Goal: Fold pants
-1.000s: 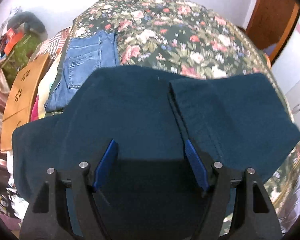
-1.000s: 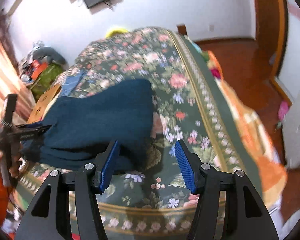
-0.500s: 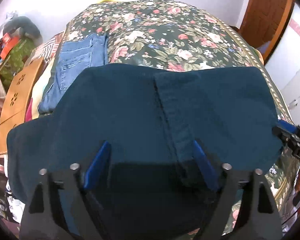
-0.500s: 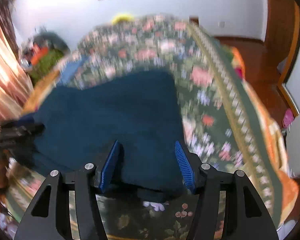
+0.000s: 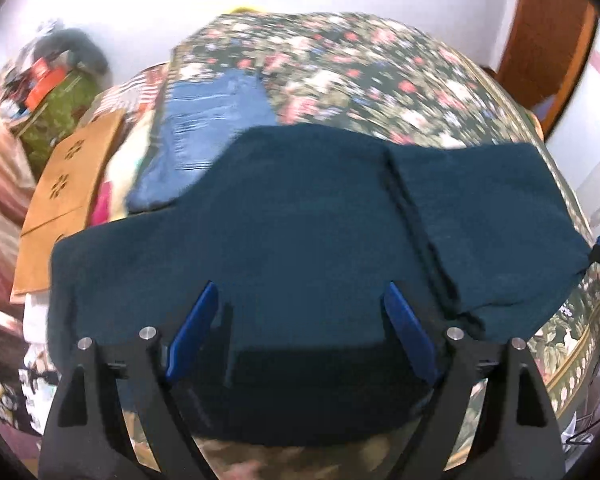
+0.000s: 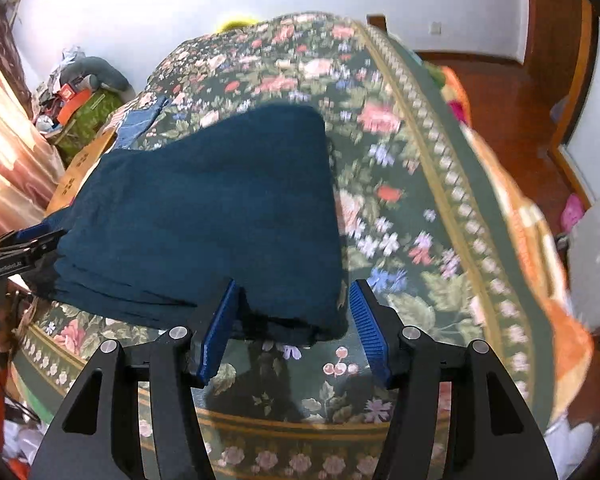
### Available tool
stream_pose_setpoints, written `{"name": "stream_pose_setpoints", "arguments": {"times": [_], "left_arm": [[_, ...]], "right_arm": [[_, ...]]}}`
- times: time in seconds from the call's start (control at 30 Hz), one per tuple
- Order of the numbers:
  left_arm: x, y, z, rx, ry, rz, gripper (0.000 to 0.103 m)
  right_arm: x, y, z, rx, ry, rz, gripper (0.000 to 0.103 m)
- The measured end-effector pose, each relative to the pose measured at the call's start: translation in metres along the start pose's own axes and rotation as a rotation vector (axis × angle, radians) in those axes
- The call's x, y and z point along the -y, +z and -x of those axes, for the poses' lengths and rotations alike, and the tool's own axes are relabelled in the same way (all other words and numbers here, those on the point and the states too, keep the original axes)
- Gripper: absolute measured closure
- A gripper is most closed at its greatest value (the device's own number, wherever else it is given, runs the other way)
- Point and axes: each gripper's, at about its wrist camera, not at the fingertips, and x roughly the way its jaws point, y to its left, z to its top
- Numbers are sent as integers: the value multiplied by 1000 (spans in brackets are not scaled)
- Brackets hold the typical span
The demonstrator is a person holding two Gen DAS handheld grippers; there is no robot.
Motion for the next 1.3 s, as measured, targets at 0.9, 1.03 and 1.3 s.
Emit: {"name": "stream_pose_setpoints", "arguments": {"times": [0.9,1.03,1.3], "left_arm": [[-203,-125,-16,-250,-426,695,10],[-201,-130,-36,-292,-504,769,10],[-219,-118,-37,-177,-535,872,10]], "right_arm": [[-162,23,-66,-72,172,340,49],[-158,21,-66,-79,182,335,49],[-159,20,-67,-73,192,339,47]]}}
